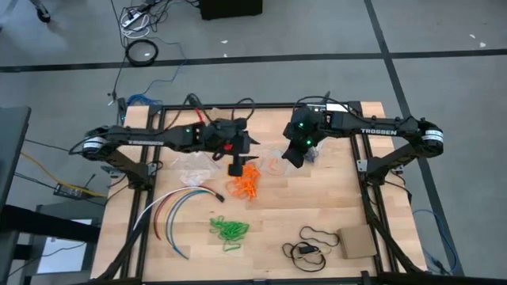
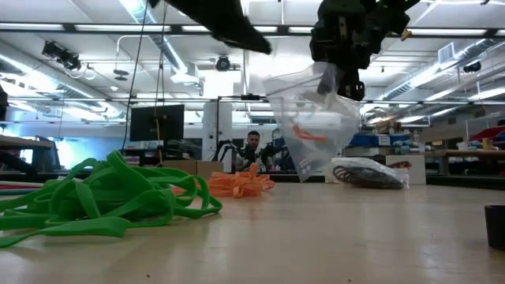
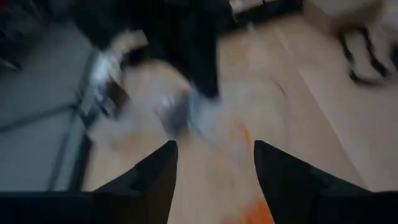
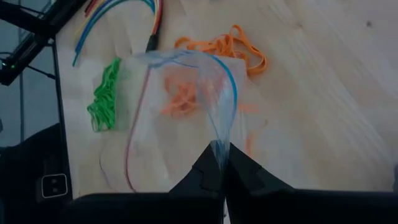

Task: Sort rubber bands
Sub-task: Put the orange rubber band into the transparent zip bag

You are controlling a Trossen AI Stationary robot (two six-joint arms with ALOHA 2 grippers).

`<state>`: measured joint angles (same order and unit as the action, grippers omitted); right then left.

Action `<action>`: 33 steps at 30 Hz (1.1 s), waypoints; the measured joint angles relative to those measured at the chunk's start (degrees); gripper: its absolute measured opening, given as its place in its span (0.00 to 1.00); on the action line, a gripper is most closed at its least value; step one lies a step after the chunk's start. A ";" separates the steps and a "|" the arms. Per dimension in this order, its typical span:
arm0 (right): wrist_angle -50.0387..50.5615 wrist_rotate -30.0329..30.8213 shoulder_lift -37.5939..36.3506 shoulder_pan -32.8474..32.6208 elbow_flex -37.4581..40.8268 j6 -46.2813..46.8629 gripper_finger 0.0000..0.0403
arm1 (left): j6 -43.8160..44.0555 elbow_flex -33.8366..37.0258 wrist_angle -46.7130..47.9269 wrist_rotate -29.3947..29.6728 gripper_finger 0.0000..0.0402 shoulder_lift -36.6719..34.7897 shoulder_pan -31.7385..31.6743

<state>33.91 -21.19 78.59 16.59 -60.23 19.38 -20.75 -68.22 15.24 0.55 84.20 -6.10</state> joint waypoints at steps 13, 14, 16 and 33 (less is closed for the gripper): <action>0.59 0.00 0.00 0.05 0.00 -2.56 0.00 | 15.03 24.28 -1.54 -8.19 0.54 -0.47 1.56; 0.59 0.00 0.00 0.05 0.00 -2.57 0.00 | 16.75 27.21 -5.67 -8.16 0.54 -0.47 1.68; 0.59 -0.01 0.00 0.05 0.00 -2.61 0.00 | 19.66 31.71 -12.33 -6.45 0.54 -0.45 1.67; -1.07 0.11 0.00 0.16 0.00 -2.62 0.00 | 15.78 37.77 -25.06 8.06 0.24 6.28 8.52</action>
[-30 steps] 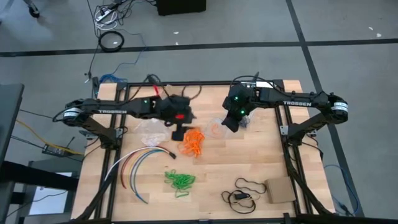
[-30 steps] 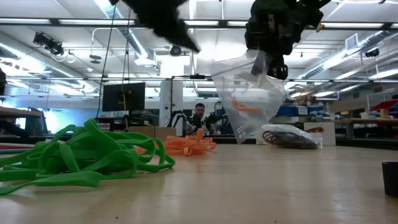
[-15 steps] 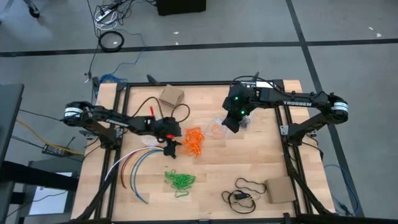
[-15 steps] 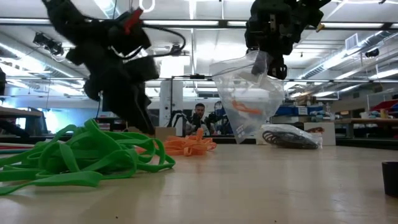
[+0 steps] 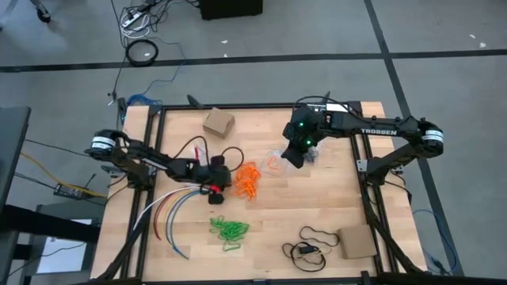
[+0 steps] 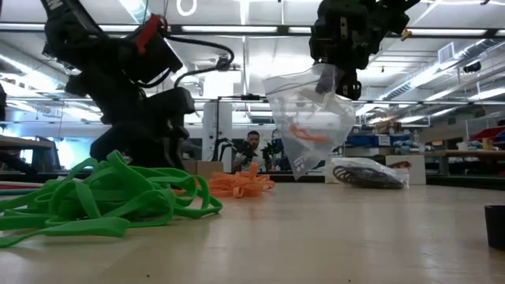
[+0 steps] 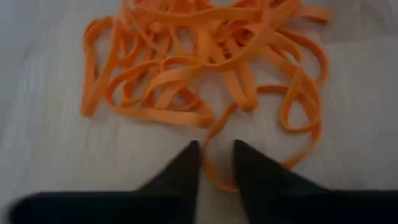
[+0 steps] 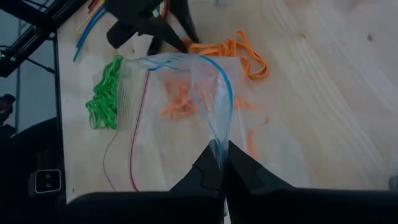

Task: Sort rubber bands
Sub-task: Put the orange rubber band into the transparent zip bag

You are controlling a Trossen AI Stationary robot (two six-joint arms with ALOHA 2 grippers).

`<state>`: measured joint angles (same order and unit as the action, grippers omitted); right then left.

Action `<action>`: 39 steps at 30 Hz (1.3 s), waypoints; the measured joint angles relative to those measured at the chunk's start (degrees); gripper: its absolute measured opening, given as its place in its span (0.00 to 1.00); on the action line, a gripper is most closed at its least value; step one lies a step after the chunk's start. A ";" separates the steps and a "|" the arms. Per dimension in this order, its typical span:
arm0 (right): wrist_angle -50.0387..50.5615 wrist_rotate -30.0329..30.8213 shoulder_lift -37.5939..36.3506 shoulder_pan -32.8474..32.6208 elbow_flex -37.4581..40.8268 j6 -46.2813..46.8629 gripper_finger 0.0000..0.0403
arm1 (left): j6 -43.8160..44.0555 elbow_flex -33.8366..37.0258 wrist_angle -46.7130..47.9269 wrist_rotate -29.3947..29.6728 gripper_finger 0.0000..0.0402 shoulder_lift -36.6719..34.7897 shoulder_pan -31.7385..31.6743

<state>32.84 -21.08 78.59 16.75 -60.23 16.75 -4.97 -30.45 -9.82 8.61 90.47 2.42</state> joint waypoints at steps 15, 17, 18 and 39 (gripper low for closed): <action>-0.40 0.09 0.00 0.00 0.00 0.11 0.00 | -13.88 -17.94 18.77 7.88 0.01 -14.44 2.21; -0.74 0.17 0.00 0.00 0.00 0.11 0.00 | -16.81 -22.06 18.00 8.41 0.00 -15.04 2.05; -0.90 0.20 0.00 0.00 0.00 0.11 0.00 | -18.60 -23.84 18.18 8.86 0.00 -15.03 2.00; -3.63 0.87 -0.02 0.46 -0.02 3.19 0.00 | -32.37 -40.92 10.73 11.75 0.00 4.30 -0.16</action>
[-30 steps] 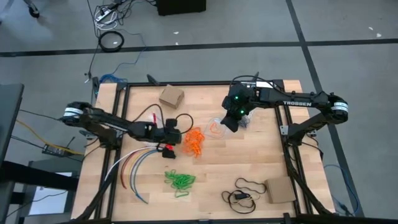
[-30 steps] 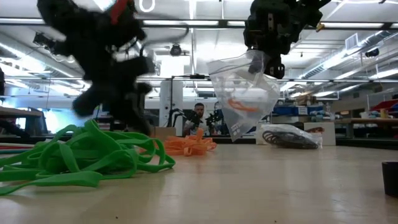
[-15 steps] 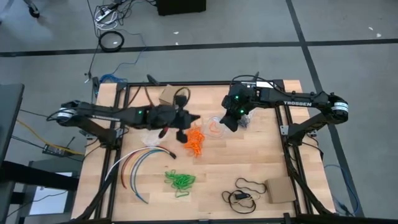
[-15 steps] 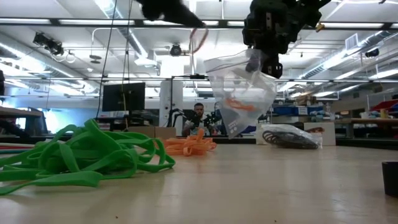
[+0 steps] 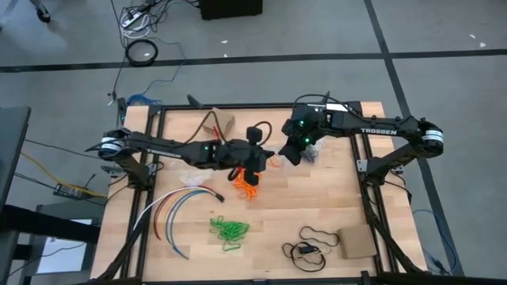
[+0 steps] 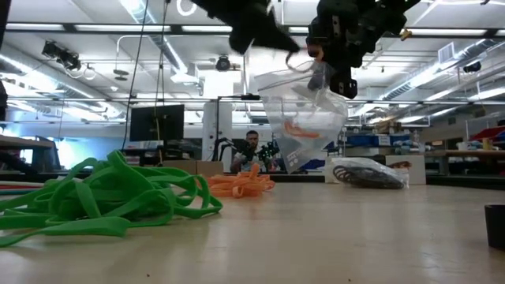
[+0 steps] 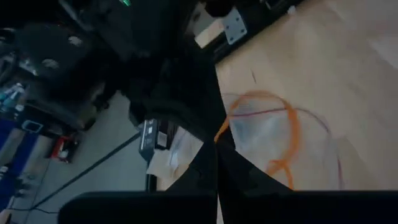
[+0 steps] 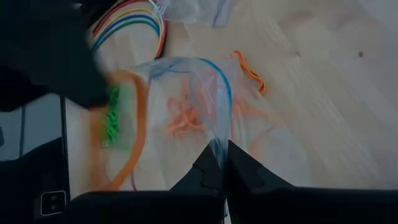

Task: Sort rubber bands
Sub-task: Put the orange rubber band into the transparent zip bag

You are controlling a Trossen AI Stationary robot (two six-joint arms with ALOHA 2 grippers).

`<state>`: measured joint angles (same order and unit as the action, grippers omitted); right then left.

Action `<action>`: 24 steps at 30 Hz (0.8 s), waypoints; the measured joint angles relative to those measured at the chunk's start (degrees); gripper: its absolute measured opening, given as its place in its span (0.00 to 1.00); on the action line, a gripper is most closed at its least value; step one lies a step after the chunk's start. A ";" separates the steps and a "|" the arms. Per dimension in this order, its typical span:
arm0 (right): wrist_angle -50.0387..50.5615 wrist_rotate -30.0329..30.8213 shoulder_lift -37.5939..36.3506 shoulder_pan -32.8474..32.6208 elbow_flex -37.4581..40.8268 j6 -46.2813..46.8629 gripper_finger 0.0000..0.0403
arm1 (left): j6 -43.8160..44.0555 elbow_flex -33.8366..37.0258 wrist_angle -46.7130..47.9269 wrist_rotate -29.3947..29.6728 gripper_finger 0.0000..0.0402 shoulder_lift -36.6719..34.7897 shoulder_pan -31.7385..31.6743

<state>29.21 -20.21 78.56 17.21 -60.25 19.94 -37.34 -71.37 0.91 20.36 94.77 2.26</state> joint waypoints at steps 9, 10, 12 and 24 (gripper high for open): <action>0.35 0.41 0.00 1.54 0.00 1.53 0.00 | -1.66 -0.31 2.16 11.87 0.05 4.35 1.49; 0.35 0.07 0.00 1.79 0.00 1.64 0.00 | -1.64 -0.32 2.52 12.20 0.07 4.36 1.39; 0.34 -0.67 0.00 2.40 0.00 2.34 0.00 | -1.63 -0.35 3.68 12.20 0.12 4.34 1.48; 1.39 -2.56 0.00 5.56 0.00 2.93 0.00 | 1.44 -0.33 -1.36 19.43 0.53 3.24 1.55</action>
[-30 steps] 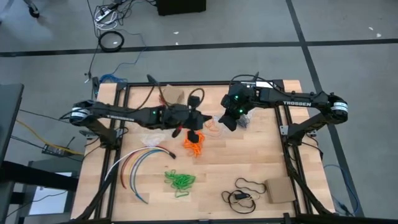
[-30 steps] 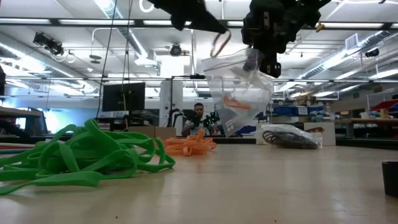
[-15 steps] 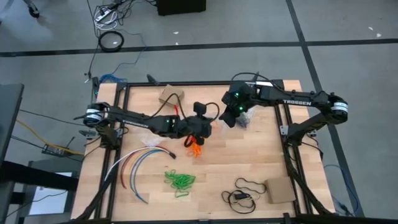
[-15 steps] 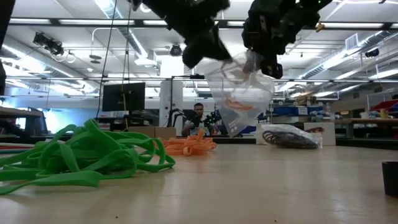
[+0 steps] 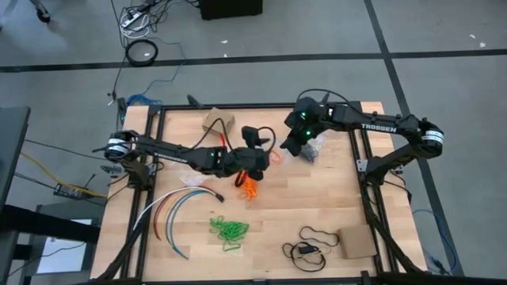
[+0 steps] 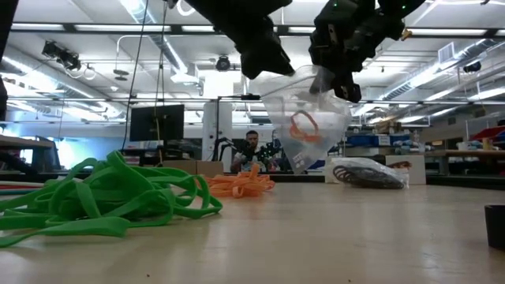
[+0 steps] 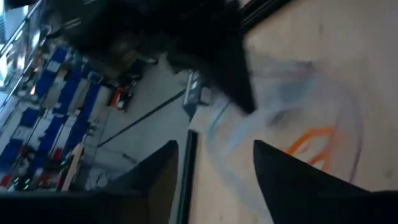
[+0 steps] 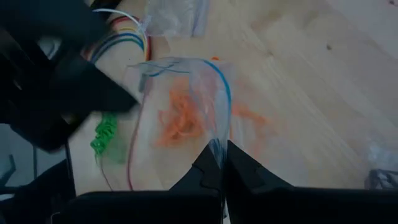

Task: Sort rubber bands
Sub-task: Put the orange rubber band into the transparent zip bag

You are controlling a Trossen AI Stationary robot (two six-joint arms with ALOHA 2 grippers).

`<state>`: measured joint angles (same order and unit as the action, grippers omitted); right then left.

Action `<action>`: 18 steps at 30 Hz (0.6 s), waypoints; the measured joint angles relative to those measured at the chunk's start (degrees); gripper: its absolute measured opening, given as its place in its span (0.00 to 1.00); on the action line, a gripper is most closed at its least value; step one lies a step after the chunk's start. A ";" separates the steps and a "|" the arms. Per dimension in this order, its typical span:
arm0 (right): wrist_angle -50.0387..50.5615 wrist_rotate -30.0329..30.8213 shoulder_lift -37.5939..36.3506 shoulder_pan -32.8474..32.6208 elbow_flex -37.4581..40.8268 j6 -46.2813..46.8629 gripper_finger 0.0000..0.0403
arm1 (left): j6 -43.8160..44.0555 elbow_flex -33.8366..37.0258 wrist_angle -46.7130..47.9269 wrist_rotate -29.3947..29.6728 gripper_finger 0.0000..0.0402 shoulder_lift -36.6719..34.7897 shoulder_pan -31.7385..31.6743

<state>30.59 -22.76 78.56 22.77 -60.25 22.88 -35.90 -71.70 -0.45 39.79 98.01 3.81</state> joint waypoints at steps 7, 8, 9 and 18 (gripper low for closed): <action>1.87 -0.90 0.00 1.04 0.00 -3.00 0.00 | 10.42 0.00 15.08 -5.91 0.58 -6.89 -2.22; 2.10 -0.95 0.00 1.05 0.00 -3.35 0.00 | 12.37 0.00 18.27 -9.58 0.58 -7.80 -2.72; 2.27 -0.96 0.00 1.07 0.00 -3.82 0.00 | 14.45 0.00 21.47 -13.37 0.57 -8.40 -3.26; 2.73 -1.02 0.00 1.11 0.00 -6.07 0.00 | 24.47 14.01 25.09 -26.99 0.57 -8.69 -4.50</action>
<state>33.32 -23.78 78.56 23.89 -60.25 16.80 -11.43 -57.69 24.65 12.80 89.32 -0.69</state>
